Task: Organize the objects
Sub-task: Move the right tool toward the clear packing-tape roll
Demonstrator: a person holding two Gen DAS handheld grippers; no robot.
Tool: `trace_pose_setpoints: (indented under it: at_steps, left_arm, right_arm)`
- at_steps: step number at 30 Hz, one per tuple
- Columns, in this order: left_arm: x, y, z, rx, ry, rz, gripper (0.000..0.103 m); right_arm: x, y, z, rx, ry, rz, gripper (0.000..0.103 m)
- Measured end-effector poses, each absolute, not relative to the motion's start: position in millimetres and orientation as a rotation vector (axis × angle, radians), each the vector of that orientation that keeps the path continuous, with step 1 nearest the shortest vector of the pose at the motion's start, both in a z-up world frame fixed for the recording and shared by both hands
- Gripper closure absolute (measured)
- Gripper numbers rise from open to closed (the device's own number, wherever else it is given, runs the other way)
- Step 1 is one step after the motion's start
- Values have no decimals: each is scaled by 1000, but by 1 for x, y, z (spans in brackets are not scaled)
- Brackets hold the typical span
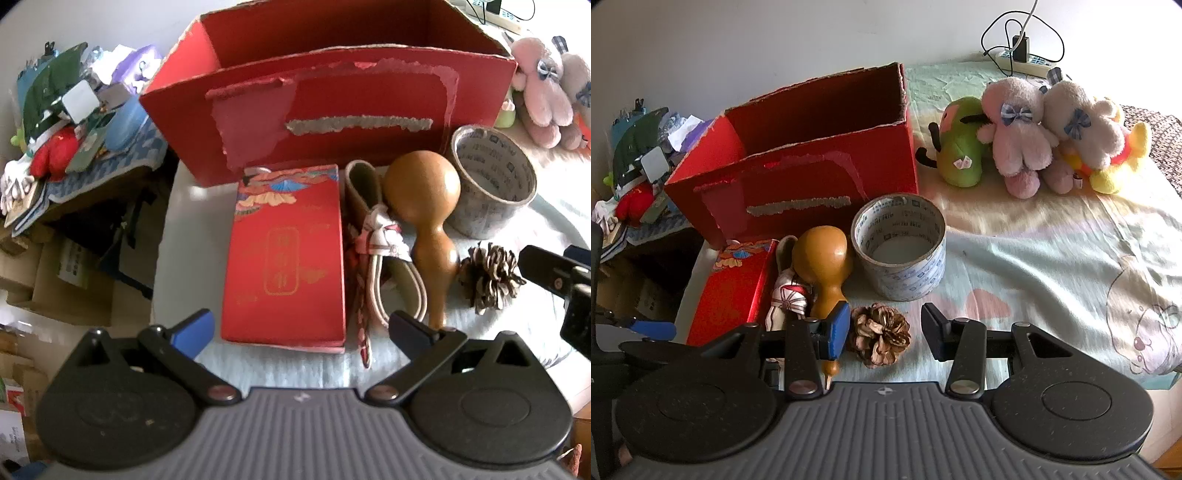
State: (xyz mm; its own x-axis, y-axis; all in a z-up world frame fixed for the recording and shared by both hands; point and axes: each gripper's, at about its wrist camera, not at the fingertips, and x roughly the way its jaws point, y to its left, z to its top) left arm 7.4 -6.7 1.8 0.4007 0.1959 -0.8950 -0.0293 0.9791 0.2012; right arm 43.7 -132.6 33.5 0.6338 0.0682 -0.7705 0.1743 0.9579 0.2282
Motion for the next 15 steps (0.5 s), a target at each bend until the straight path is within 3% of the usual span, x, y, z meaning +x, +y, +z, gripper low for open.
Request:
trace_pose_setpoints:
  at_steps: [15]
  left_arm:
    - [24, -17, 11, 147, 1145, 115, 3]
  right_arm:
    - [56, -151, 39, 316, 864, -63, 56]
